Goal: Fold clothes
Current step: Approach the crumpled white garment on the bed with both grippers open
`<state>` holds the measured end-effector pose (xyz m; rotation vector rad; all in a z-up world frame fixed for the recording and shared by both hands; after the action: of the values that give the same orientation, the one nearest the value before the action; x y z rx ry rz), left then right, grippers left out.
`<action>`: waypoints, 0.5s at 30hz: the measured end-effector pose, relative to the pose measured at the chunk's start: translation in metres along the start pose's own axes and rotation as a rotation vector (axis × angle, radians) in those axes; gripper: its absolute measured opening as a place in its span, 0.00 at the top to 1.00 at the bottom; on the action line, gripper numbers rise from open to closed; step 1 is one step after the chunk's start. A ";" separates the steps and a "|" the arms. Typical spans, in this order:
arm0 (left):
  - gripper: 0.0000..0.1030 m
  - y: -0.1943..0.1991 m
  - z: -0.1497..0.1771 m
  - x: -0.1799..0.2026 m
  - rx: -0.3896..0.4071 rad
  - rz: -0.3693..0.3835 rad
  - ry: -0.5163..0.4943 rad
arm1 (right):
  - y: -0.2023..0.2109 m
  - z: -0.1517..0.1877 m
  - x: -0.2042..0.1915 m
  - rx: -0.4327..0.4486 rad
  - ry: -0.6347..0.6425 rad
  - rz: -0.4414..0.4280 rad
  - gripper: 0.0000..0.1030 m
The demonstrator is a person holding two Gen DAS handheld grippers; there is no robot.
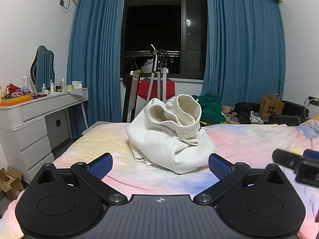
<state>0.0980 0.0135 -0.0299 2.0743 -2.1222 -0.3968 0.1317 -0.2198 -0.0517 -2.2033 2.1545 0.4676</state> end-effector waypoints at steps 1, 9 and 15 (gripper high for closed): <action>0.00 -0.001 0.001 -0.001 -0.002 -0.003 -0.001 | 0.002 -0.002 -0.001 0.008 -0.006 -0.007 0.00; 0.00 -0.018 0.010 -0.008 -0.052 0.018 0.023 | -0.002 -0.056 -0.010 0.056 -0.082 -0.078 0.00; 0.00 -0.029 0.017 -0.008 -0.076 0.025 0.018 | -0.017 -0.083 -0.002 0.120 -0.087 -0.060 0.00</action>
<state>0.1212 0.0230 -0.0541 2.0004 -2.0867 -0.4462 0.1643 -0.2356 0.0253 -2.1360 2.0126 0.4118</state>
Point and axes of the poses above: each gripper's, at about its wrist camera, not at the fingertips, and y roughly against the way its jaws point, x to its right, z to its underside, the point moved 9 cm from there along -y, roughly the way its jaws point, and after that the axes turned 4 degrees about -y, right-handed, at the moved point
